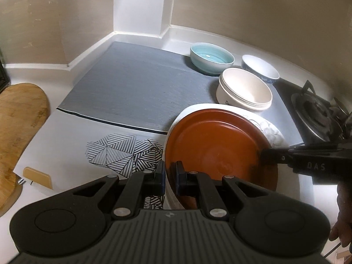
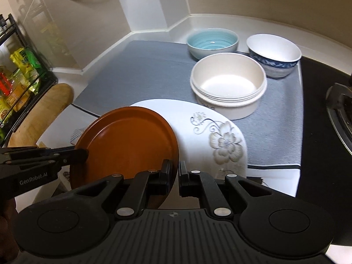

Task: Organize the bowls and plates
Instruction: 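Lift the terracotta plate with both grippers over the stacked white plates, then lower the terracotta plate onto the square floral plate with both grippers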

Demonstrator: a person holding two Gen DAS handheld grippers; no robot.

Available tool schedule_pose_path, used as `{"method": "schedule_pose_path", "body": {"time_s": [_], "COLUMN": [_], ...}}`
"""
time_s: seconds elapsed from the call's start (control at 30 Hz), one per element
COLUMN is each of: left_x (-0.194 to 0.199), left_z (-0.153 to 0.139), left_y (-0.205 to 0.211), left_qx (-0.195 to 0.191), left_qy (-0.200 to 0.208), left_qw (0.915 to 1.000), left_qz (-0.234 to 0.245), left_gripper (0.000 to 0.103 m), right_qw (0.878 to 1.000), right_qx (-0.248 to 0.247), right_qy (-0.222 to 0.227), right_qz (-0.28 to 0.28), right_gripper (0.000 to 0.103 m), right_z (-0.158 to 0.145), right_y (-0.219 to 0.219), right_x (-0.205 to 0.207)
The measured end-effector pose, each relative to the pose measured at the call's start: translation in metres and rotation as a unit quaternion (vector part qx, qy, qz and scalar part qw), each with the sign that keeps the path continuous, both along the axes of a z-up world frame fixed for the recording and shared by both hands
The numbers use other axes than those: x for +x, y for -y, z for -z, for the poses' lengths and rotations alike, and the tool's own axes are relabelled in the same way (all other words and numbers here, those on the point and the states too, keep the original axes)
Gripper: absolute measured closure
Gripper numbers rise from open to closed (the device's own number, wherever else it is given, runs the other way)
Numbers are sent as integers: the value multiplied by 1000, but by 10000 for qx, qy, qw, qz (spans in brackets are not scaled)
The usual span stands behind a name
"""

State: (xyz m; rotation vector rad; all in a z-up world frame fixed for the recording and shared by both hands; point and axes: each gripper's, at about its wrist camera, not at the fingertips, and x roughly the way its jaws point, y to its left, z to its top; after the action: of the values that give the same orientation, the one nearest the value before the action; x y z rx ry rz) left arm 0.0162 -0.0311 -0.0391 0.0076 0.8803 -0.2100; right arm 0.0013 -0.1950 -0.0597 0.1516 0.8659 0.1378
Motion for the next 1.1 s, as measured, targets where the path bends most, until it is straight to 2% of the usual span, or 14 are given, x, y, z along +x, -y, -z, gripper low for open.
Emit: {"method": "schedule_pose_path", "body": {"time_s": [0.63, 1.1], "left_x": [8, 14], "left_z": [10, 18], "left_y": [17, 22], "left_qx": [9, 72], "left_qy": [-131, -267], "left_qw": [9993, 9987], "left_qz": [342, 433], "left_gripper": [94, 94], "right_qw": [9995, 9992], "right_qx": [-96, -217], "right_qy": [-163, -252], "right_qz": [267, 235], "right_gripper": [95, 95], "right_z": [4, 8], "right_y": [16, 17], "right_x": [-6, -6]}}
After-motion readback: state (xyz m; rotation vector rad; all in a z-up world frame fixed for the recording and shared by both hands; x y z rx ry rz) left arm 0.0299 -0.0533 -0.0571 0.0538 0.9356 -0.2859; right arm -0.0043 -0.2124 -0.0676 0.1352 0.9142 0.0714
